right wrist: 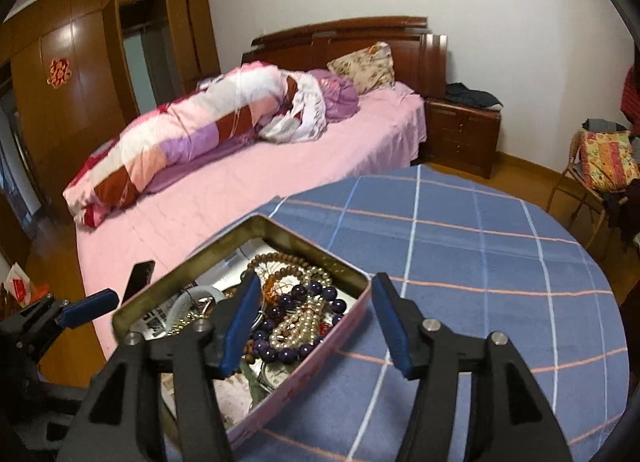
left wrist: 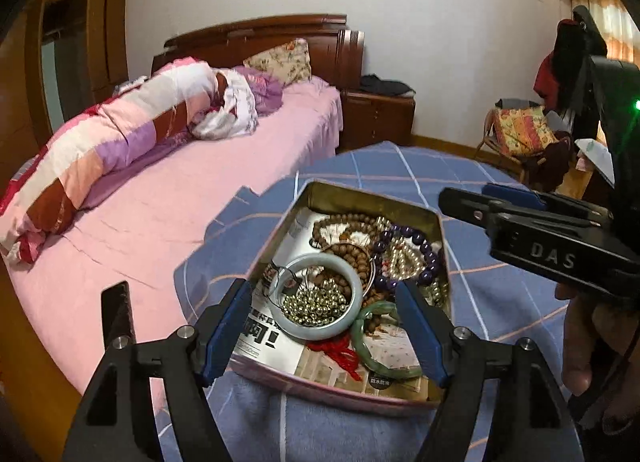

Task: Organize jewelry

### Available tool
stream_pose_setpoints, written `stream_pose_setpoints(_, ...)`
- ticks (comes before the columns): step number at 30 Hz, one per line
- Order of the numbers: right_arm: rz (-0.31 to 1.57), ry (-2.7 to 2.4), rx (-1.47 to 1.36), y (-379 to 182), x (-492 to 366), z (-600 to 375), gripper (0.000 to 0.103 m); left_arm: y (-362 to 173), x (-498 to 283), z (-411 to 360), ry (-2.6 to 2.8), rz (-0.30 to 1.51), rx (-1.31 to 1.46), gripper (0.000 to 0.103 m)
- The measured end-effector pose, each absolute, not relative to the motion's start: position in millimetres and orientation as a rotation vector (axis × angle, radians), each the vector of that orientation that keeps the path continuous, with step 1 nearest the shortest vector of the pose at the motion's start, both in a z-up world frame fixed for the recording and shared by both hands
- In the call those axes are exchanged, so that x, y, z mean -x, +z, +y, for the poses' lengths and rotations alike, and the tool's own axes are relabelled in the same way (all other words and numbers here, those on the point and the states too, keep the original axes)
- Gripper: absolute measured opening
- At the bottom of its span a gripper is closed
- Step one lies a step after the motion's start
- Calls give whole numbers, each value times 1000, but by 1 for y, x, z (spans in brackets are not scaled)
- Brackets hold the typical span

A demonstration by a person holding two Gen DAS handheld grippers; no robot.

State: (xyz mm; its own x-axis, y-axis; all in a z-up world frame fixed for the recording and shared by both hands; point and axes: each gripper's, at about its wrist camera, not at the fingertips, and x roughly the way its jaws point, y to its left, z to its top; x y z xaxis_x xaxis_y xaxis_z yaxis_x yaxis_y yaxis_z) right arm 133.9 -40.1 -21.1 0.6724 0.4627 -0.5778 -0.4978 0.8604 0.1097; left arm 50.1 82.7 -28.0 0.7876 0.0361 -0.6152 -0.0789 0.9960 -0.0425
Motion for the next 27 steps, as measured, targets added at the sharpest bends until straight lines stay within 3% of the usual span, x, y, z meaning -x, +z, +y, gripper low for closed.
stream_pose_setpoints(8, 589, 534, 43, -10, -114, -47, 69, -7, -32, 85, 88, 609, 69, 75)
stream_pose_setpoints(27, 579, 542, 42, -7, -101, -47, 69, 6, -22, 86, 101, 575, 73, 75)
